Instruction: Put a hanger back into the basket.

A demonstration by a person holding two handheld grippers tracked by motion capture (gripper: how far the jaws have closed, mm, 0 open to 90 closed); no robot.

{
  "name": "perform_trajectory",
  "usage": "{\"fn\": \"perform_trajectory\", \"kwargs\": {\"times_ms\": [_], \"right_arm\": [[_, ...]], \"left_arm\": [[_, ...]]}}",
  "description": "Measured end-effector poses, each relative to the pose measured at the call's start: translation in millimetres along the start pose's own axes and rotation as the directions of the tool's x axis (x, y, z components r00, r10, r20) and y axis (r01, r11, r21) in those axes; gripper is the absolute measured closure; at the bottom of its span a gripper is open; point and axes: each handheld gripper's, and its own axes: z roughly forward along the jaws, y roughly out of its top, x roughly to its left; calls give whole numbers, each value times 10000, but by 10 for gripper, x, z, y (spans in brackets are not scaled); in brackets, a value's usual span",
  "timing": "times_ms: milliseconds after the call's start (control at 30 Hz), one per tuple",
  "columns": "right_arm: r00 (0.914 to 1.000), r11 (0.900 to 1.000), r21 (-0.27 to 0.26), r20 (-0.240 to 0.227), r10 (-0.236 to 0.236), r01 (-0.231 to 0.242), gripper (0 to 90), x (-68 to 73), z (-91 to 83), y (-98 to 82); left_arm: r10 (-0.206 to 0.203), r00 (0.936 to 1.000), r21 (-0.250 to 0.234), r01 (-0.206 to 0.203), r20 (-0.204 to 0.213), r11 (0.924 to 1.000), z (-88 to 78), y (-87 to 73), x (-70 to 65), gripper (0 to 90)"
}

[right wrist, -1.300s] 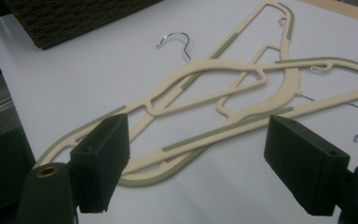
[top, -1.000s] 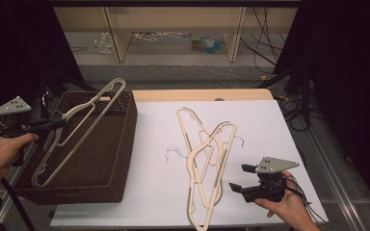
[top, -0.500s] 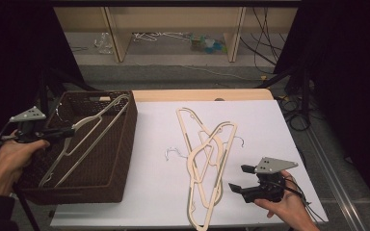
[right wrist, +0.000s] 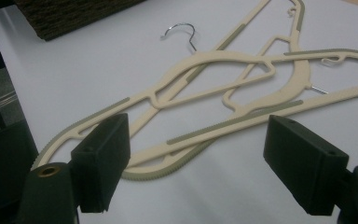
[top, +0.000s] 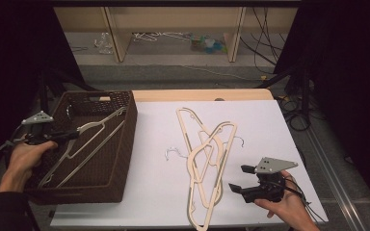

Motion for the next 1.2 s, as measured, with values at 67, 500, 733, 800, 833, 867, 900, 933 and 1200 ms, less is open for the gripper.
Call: {"fn": "perform_trajectory", "kwargs": {"times_ms": [67,500,733,800,833,867,900,933,1200], "right_arm": [[10000,10000,18,-52,38,-38,238,10,2,-1],[9999,10000,39,-164,46,-45,237,11,5,-4],[9996,9999,-97,-262,91,-94,236,4,11,-7],[9991,9997,-107,-364,208,-212,236,13,9,-3],[9992,9997,-88,-328,236,-239,236,15,5,-2],[9992,9997,-121,-322,217,-221,236,12,6,-3],[9992,9996,-94,-307,245,-248,236,12,7,-4],[9995,9998,-115,-256,165,-168,236,6,13,-9],[9993,9996,-45,-231,280,-281,237,5,15,-24]], "left_arm": [[101,9992,-131,-106,-379,9999,11,-16,72,825],[-355,9680,405,470,-2486,9981,51,-113,172,700],[-1151,9618,-543,1048,-2484,9930,-44,-101,49,625],[-1059,9691,-723,919,-2226,9931,-66,-80,-20,607],[-1007,9709,-801,851,-2171,9931,-74,-70,-49,599],[-928,9744,-919,752,-2046,9929,-88,-50,-104,584],[-921,9765,-1023,731,-1949,9921,-99,-32,-159,564],[-875,9797,-1145,674,-1802,9911,-109,-8,-216,545],[-322,9985,-1856,236,-433,9823,-165,227,-915,373]]}}
